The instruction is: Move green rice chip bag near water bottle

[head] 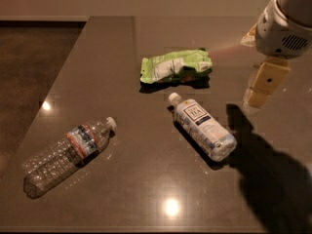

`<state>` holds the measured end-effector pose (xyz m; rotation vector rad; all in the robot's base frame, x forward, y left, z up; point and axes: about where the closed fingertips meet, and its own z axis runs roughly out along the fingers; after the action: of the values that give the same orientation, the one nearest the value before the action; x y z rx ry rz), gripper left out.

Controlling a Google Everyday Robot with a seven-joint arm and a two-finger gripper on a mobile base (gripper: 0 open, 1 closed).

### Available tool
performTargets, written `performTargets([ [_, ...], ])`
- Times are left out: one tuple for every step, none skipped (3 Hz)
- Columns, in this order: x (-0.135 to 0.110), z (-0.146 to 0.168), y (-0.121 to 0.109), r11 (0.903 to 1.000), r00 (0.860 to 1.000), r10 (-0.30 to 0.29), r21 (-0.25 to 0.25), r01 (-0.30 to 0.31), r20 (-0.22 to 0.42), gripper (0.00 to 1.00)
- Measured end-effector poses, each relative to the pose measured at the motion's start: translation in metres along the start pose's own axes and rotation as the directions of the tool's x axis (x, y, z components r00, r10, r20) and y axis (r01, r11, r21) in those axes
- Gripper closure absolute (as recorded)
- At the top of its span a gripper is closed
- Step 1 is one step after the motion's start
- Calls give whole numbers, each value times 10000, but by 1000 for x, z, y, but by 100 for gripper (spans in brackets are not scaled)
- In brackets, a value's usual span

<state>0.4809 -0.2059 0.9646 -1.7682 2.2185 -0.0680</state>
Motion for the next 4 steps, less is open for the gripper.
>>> performTargets([
  [-23, 36, -35, 9987, 9985, -504, -90, 506, 195, 0],
  [-35, 61, -57, 9968, 9966, -785, -125, 789, 239, 0],
  [-51, 89, -81, 9957, 9952, -905, -169, 911, 379, 0],
  [-64, 113, -108, 9953, 9948, -939, -215, 948, 399, 0],
])
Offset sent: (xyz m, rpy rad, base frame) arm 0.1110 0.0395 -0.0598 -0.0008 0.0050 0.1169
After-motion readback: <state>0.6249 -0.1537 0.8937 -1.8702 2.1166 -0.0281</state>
